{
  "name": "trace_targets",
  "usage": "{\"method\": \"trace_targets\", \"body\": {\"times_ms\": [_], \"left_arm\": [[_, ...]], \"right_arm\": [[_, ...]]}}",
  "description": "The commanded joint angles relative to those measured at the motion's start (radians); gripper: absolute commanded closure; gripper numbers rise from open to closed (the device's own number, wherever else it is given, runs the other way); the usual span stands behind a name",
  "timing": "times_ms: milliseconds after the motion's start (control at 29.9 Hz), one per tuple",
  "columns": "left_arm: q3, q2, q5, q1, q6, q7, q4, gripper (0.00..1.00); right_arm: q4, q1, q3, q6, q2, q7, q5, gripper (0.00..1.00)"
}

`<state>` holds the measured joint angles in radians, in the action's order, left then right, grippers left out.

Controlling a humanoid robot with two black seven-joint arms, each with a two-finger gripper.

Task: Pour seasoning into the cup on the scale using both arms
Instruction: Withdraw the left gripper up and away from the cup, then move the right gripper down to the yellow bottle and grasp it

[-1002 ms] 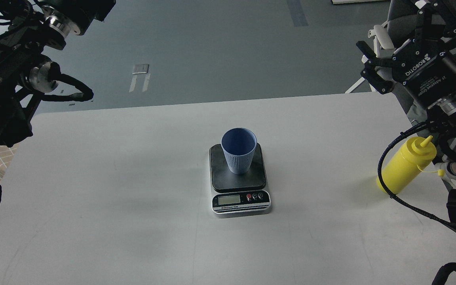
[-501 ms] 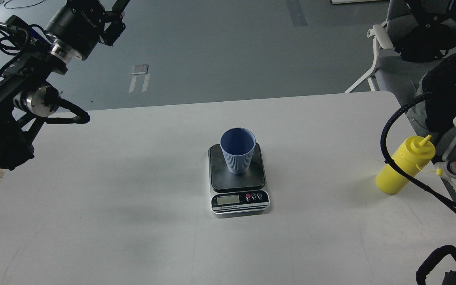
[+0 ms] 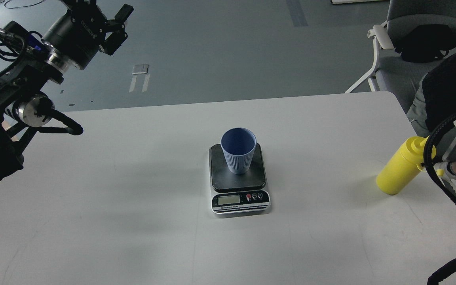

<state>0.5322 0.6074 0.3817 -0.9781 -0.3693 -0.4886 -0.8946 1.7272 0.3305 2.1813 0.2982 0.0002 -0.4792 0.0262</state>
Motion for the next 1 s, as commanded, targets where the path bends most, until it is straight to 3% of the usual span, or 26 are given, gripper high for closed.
{"method": "trace_targets", "body": {"times_ms": [0,334,635,969], "left_arm": [[0.0,-0.001,0.002,0.022,-0.003,0.0,-0.018,0.02],[0.002,-0.001,0.057,0.033,0.0,0.0,-0.079,0.02],[0.005,-0.003,0.057,0.045,0.006,0.0,-0.093,0.02],[0.003,0.002,0.057,0.047,0.009,0.0,-0.124,0.02]], "right_arm": [[-0.018,-0.066,0.0,0.008,0.0,-0.002,0.067,0.01],[-0.017,-0.244,0.0,0.038,0.0,-0.002,0.144,0.01],[-0.015,-0.502,0.0,0.19,0.0,-0.009,0.233,0.01],[-0.02,-0.626,-0.043,0.19,0.0,-0.009,0.222,0.01]]}}
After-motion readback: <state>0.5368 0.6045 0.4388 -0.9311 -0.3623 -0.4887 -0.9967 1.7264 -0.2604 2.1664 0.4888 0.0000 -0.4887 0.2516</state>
